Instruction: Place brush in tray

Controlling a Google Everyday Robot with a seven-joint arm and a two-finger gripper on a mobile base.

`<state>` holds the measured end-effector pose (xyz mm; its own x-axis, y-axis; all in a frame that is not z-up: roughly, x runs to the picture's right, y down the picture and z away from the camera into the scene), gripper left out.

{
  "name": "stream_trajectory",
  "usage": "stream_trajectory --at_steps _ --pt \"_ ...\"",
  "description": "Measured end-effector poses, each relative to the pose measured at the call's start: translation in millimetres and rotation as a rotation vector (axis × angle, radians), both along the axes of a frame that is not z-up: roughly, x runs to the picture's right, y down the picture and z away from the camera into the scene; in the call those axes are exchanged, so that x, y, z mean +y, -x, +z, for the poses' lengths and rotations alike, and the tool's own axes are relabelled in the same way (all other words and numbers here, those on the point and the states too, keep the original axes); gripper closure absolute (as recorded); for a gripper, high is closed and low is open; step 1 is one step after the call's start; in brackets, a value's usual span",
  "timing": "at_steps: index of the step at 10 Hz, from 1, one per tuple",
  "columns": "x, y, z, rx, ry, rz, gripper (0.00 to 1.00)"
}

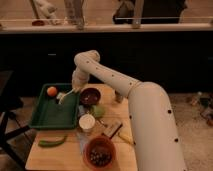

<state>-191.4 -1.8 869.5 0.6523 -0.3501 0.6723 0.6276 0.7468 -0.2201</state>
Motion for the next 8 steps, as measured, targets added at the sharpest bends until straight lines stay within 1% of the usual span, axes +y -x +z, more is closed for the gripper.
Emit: stream_trajectory --at_steps 1,2,3,5,6,8 --pt "3 10 -3.1 -0.047 0.015 -0.045 1.00" --pt "5 14 -6.2 -0.081 0.036 -0.083 1.00" --pt "9 13 -9.5 -0.122 0.058 -0.139 1.00" --pt "14 18 -16.4 -0.175 0.088 -0.223 1.00" --pt "16 20 -17.7 -0.194 0.096 -0.258 1.00" --pt "22 20 -17.8 -0.209 0.115 -0.326 1.00"
